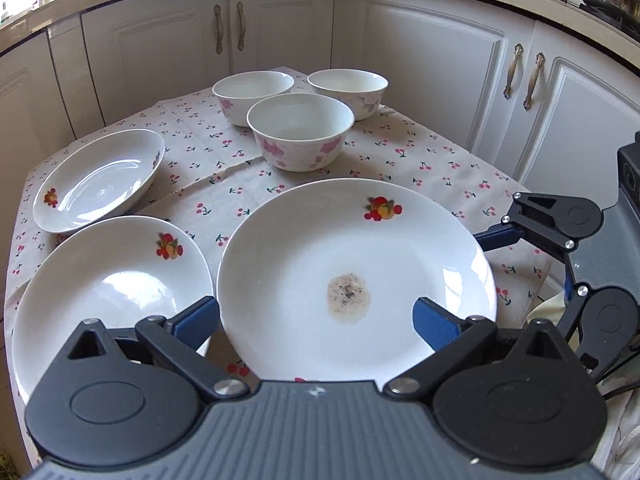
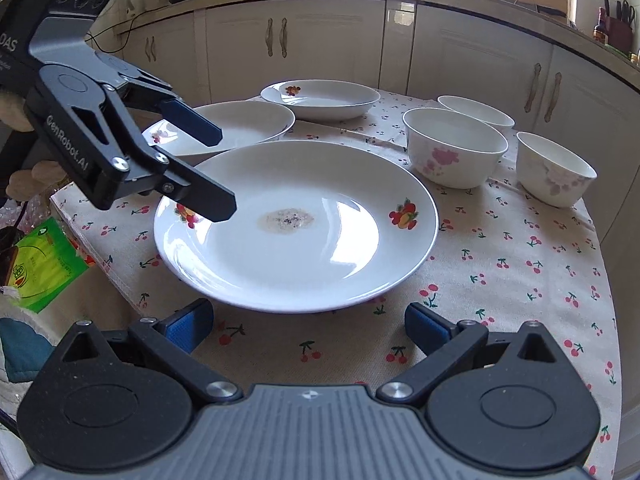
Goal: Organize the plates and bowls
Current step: 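Move the left gripper to the stained plate's rim and close on it, then lift the stained plate by its rim with the left gripper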
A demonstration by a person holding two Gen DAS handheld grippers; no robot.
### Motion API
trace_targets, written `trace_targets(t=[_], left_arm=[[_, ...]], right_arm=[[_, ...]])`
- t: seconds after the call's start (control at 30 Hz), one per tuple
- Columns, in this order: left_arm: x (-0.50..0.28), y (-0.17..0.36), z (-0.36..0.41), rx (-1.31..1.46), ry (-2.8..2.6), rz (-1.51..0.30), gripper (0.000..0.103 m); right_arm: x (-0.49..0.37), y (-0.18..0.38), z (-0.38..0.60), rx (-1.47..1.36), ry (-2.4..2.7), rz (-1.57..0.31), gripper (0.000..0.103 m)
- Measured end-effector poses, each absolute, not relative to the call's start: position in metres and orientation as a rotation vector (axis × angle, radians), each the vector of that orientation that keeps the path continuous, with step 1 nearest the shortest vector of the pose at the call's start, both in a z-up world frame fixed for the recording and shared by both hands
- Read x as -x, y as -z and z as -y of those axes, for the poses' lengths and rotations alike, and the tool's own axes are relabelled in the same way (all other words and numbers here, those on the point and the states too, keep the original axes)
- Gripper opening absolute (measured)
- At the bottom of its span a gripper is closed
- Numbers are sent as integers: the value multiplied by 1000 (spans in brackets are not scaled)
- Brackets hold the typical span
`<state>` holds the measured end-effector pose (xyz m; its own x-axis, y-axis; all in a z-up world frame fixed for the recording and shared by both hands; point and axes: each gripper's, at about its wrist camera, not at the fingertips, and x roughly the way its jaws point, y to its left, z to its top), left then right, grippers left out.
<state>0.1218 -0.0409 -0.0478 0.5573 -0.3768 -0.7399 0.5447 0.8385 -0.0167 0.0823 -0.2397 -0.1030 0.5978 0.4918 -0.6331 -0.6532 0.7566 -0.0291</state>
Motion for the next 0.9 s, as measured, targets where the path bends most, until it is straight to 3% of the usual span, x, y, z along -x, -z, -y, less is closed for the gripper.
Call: trace_targets(t=[0.9], left_arm=[[-212, 53, 64, -358, 699, -955, 102]], right_arm=[[-81, 104, 229, 284, -691, -598, 103]])
